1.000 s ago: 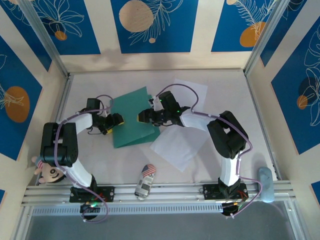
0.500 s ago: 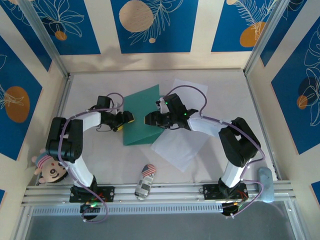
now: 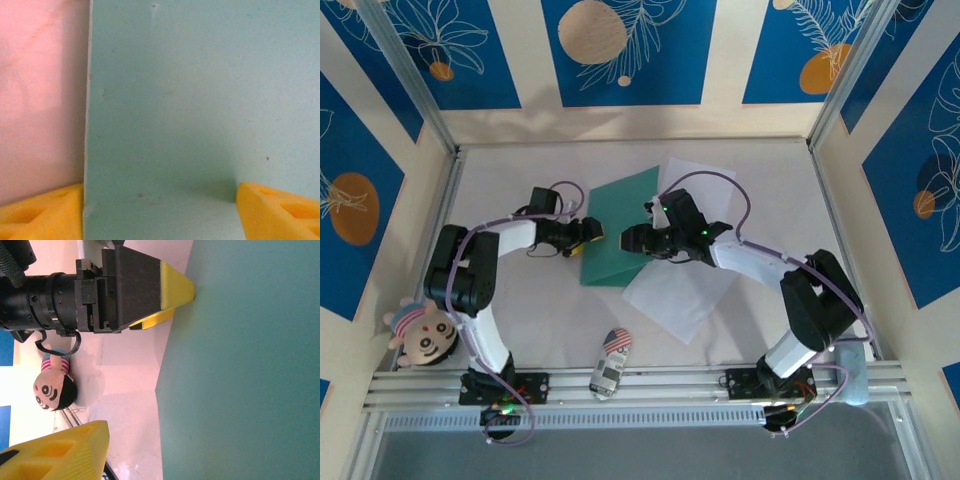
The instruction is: Put the files into the folder
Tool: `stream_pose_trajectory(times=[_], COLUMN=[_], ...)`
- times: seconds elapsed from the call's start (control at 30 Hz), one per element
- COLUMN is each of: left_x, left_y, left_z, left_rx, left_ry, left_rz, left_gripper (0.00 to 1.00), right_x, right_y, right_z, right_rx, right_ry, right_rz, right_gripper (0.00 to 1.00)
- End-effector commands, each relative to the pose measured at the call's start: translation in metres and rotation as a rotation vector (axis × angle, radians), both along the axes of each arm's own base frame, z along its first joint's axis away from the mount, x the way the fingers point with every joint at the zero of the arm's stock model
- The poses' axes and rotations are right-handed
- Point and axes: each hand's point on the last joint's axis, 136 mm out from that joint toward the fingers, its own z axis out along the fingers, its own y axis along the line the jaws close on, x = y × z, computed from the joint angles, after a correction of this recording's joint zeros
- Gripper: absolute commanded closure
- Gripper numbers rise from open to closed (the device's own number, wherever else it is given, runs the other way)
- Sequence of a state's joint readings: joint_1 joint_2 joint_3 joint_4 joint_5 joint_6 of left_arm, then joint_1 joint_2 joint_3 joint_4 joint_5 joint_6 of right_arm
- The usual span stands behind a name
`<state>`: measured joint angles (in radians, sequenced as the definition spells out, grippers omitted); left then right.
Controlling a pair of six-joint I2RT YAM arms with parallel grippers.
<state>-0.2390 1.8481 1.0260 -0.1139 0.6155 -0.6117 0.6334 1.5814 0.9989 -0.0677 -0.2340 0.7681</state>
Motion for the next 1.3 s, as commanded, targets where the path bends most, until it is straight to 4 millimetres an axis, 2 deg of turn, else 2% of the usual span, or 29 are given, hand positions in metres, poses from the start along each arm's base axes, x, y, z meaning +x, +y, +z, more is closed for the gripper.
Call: stream_pose_trajectory(times=[0.0,0.13,0.3,0.4,0.57,0.93,1.27], left_x=[0.003,0.002,0.000,0.001,-0.001,-0.034,-0.070], left_y=[-0.030,-0.044,-0.039,-0.023,0.019,0.085,0.124], left_z=[0.012,0.012,0.017,0.022,0.036,0.099,0.170], left_rx=[-0.077,-0.096,-0.068,-0.014,0.050,0.170,0.283], left_ry=[-0.026,-0.024,-0.034,-0.036,-0.026,-0.117,-0.264], left_rz=[-0.061,-0.079,-0.069,-0.038,0.060,0.184,0.269], left_gripper=[0.24,0.24,0.18,0.13,0.08,0.05,0.05], right_x=[-0.005,-0.006,-0.005,-0.004,0.000,0.008,0.012], right_y=[-0.012,-0.021,-0.029,-0.027,-0.018,0.025,0.087], right_z=[0.009,0.017,0.029,0.038,0.055,0.099,0.101], right_rx=[-0.006,-0.002,-0.002,0.005,0.027,0.092,0.118], right_ry=[-0.015,-0.026,-0.043,-0.061,-0.089,-0.149,-0.141], right_rz=[-0.013,-0.030,-0.038,-0.027,0.002,0.085,0.174], right_gripper=[0.41,0.38,0.32,0.28,0.24,0.22,0.21])
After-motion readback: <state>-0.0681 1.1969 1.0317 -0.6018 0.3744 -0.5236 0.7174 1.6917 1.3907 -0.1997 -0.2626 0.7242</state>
